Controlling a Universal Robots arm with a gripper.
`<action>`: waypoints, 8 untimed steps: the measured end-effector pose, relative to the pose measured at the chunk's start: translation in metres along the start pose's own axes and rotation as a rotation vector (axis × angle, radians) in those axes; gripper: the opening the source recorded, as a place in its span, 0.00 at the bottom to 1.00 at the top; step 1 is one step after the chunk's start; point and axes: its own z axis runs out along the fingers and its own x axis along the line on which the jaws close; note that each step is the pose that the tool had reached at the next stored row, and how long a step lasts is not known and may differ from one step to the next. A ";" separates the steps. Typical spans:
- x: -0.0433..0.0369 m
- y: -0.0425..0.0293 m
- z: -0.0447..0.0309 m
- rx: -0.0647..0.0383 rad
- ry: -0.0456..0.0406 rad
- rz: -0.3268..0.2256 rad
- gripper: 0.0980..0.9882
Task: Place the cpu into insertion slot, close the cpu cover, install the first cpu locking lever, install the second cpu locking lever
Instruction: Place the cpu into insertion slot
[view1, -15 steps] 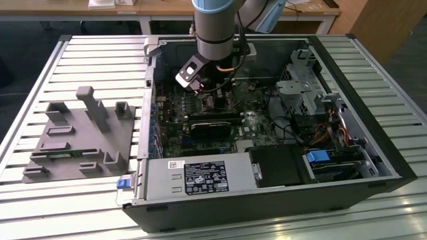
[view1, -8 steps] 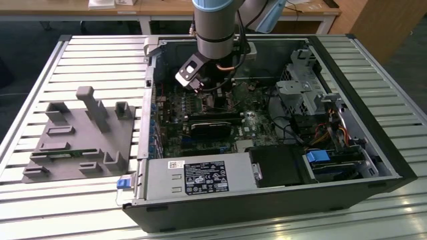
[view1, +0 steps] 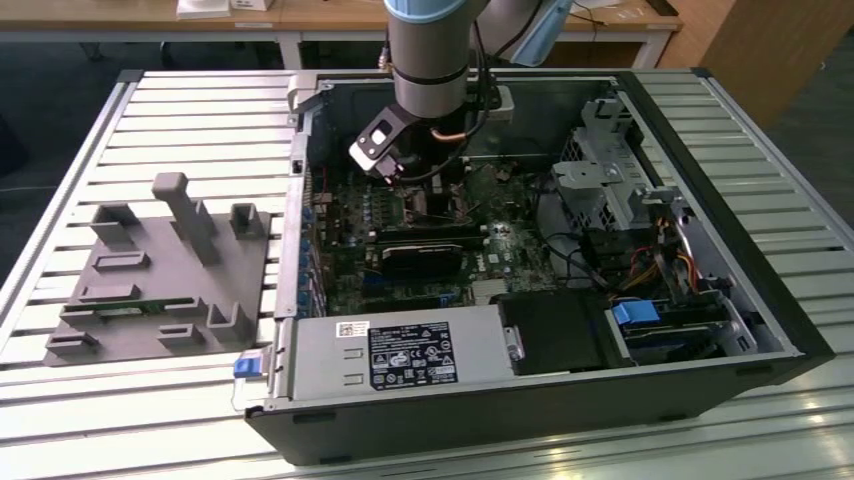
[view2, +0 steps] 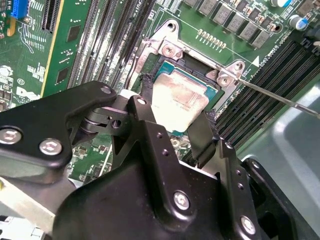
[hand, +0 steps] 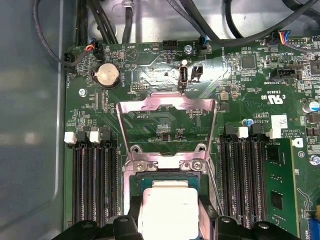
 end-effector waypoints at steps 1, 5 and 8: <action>0.0000 0.0001 0.0000 0.000 -0.0001 0.000 0.49; 0.0001 0.0015 0.0001 0.000 0.0000 0.000 0.49; 0.0001 0.0018 0.0003 0.000 -0.0001 0.000 0.49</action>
